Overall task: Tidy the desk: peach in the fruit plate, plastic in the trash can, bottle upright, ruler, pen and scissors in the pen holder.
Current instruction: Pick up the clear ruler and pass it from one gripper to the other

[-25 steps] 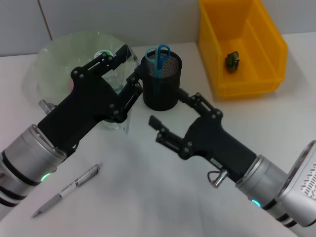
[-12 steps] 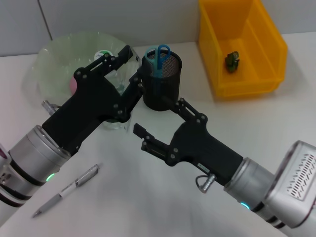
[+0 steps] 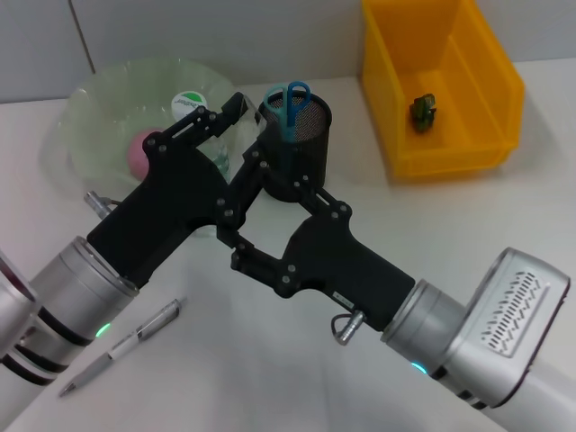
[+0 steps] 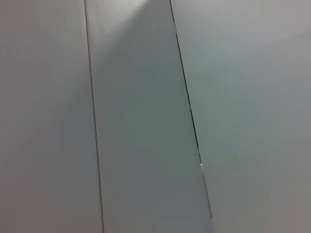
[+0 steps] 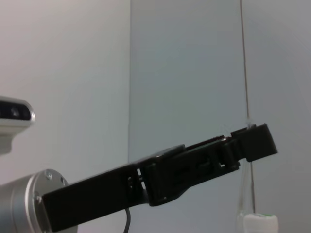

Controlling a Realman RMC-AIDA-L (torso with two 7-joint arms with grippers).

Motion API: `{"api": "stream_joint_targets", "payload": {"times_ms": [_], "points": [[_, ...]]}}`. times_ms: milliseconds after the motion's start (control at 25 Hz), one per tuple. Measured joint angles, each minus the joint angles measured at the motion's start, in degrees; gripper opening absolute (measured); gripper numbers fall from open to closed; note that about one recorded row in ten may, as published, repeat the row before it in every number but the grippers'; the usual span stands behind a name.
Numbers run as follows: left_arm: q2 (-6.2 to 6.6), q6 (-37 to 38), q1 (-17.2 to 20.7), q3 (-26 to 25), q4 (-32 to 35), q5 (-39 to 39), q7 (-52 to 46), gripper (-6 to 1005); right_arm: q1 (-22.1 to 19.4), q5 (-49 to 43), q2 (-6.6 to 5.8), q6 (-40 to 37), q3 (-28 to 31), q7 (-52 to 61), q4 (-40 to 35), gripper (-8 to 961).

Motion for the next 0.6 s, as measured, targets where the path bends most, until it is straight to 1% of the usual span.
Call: {"api": "stream_joint_targets", "payload": {"times_ms": [160,600], "points": [[0.00,-0.7,-0.1,1.3,0.0,-1.3,0.6,389,0.2,-0.2,0.00,0.5,0.5,-0.5,0.4,810],[0.00,-0.4,0.3,1.3,0.2,-1.4,2.0,390,0.1,-0.3,0.00,1.6,2.8,-0.4,2.1,809]]}}
